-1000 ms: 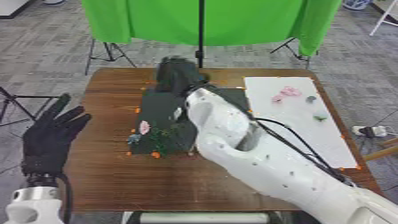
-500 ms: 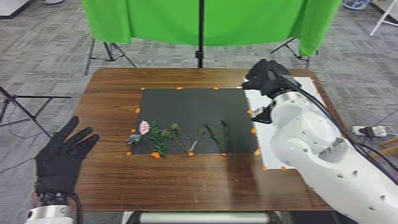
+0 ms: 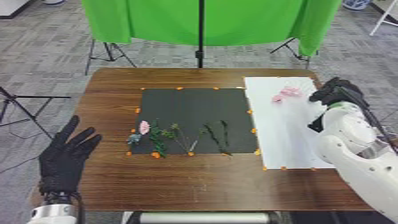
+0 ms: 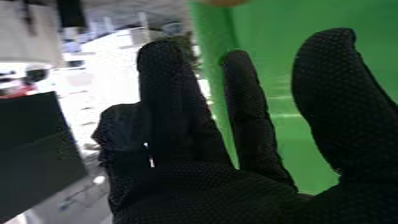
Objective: Arrange flowers
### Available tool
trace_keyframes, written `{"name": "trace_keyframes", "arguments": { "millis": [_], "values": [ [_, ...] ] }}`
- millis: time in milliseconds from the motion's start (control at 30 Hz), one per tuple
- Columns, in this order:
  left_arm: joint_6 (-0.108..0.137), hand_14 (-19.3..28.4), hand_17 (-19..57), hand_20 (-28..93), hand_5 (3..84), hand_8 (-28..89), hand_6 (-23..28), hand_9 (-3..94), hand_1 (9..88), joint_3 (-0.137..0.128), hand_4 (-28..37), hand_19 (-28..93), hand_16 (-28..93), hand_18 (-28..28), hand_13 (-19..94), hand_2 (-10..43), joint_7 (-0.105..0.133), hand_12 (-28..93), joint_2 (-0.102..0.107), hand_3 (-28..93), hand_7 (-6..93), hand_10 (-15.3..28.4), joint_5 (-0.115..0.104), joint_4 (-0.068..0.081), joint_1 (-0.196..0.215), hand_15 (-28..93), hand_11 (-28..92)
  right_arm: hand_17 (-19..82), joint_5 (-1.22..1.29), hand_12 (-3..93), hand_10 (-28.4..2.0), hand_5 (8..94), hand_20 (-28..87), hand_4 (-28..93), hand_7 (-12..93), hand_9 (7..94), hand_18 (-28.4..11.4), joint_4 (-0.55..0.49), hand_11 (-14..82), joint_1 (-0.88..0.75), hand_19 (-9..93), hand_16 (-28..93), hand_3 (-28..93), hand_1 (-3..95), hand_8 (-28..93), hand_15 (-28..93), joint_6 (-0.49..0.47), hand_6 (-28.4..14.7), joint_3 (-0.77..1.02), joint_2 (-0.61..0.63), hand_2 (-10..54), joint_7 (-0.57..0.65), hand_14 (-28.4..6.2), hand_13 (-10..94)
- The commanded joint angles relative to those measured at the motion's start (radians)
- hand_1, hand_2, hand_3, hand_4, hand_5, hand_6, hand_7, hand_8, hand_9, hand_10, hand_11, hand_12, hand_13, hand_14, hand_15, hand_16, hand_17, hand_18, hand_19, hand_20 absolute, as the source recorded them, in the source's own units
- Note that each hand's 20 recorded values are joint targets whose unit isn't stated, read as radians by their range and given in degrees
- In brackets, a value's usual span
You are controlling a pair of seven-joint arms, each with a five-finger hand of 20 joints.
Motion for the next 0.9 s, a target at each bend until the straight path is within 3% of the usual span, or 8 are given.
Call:
{"name": "trace_keyframes", "arguments": {
  "millis": [33, 100, 167, 333, 600, 667, 767, 900],
  "values": [
    [0.032, 25.8, -8.6, 25, 33.6, -8, 4.9, 35.2, 20.6, 0.050, -28.1, 49, -5, 25.9, 26, 7.5, 0.078, 14, 0.074, 75, 8.4, 18.7, -0.072, 0.008, -0.008, 53, 26, 25, 0.033, 12.7, -22.9, 52.1, 66, -28, 14, 52.1, -23.2, 0.039, 16.4, -0.040, 93, 7, 80, 34.8, -12, 78, -0.091, -1.0, 0.024, 0.013, -9.5, 0.011, -17.5, 46],
    [0.036, 25.8, -8.6, 25, 33.4, -7, 4.8, 35.0, 20.2, 0.060, -28.2, 49, -5, 25.9, 25, 7.3, 0.086, 14, 0.075, 75, 8.4, 18.8, -0.079, 0.011, -0.016, 53, 26, 25, 0.062, 12.6, -22.7, 52.7, 66, -28, 14, 52.7, -23.3, 0.048, 16.2, -0.052, 93, 7, 80, 34.9, -12, 78, -0.090, -0.8, 0.021, 0.013, -9.5, 0.005, -17.5, 46],
    [0.048, 25.8, -8.7, 25, 33.1, -8, 4.6, 34.9, 19.5, 0.091, -28.2, 49, -5, 26.0, 25, 6.9, 0.137, 14, 0.134, 75, 8.2, 18.8, -0.130, 0.012, -0.019, 53, 25, 25, 0.060, 12.6, -22.7, 53.0, 66, -28, 14, 53.6, -23.3, 0.070, 16.0, -0.039, 93, 7, 80, 35.0, -12, 78, -0.091, -0.4, -0.006, 0.014, -9.5, -0.010, -17.5, 47],
    [0.036, 25.8, -8.7, 26, 32.6, -7, 4.4, 34.6, 19.0, 0.090, -28.2, 49, -5, 26.1, 25, 6.7, 0.113, 14, 0.112, 74, 8.4, 18.6, -0.114, 0.018, -0.030, 53, 25, 25, 0.046, 12.6, -21.1, 54.5, 64, -28, 15, 56.5, -23.6, 0.125, 16.2, 0.014, 93, 7, 80, 36.2, -12, 77, -0.091, 1.8, -0.089, 0.026, -9.5, -0.024, -15.8, 50],
    [0.028, 25.8, -8.6, 26, 32.6, -8, 4.8, 34.7, 18.9, 0.080, -28.3, 48, -5, 26.2, 25, 6.8, 0.096, 15, 0.094, 74, 8.6, 18.6, -0.093, 0.019, -0.027, 52, 25, 31, -0.055, 24.4, -8.8, 77.7, 62, -28, 15, 84.5, -22.9, 0.166, 11.7, 0.049, 93, 17, 68, 52.9, -2, 72, 0.086, 4.6, -0.214, 0.060, -9.5, -0.025, -6.2, 70],
    [0.030, 25.9, -8.6, 26, 32.6, -8, 5.0, 34.7, 18.9, 0.078, -28.3, 48, -5, 26.1, 25, 6.8, 0.094, 15, 0.096, 74, 8.6, 18.6, -0.098, 0.018, -0.025, 52, 25, 34, -0.072, 30.0, -6.6, 84.7, 62, -28, 15, 92.0, -22.5, 0.166, 8.7, 0.048, 93, 18, 65, 56.6, 1, 72, 0.103, 4.6, -0.223, 0.066, -9.5, -0.026, -5.1, 74],
    [0.039, 25.8, -8.6, 26, 32.7, -7, 5.1, 34.7, 18.9, 0.110, -28.3, 48, -5, 26.1, 25, 6.9, 0.142, 15, 0.151, 74, 8.6, 18.6, -0.148, 0.019, -0.036, 52, 25, 35, -0.100, 29.4, -5.4, 87.4, 62, -28, 15, 93.6, -22.1, 0.145, 13.9, 0.023, 93, 18, 65, 58.6, 1, 72, 0.138, 4.6, -0.194, 0.061, -9.5, -0.032, -4.0, 77],
    [0.039, 25.7, -8.6, 26, 32.8, -7, 5.3, 34.8, 18.9, 0.100, -28.3, 48, -5, 26.1, 25, 7.0, 0.133, 15, 0.145, 74, 8.8, 18.8, -0.139, 0.017, -0.028, 53, 25, 37, -0.141, 28.6, -5.1, 88.9, 62, -28, 15, 93.7, -22.2, 0.058, 17.5, 0.009, 93, 19, 66, 58.9, 1, 72, 0.193, 3.5, -0.178, 0.054, -9.5, -0.077, -3.7, 79]
  ]
}}
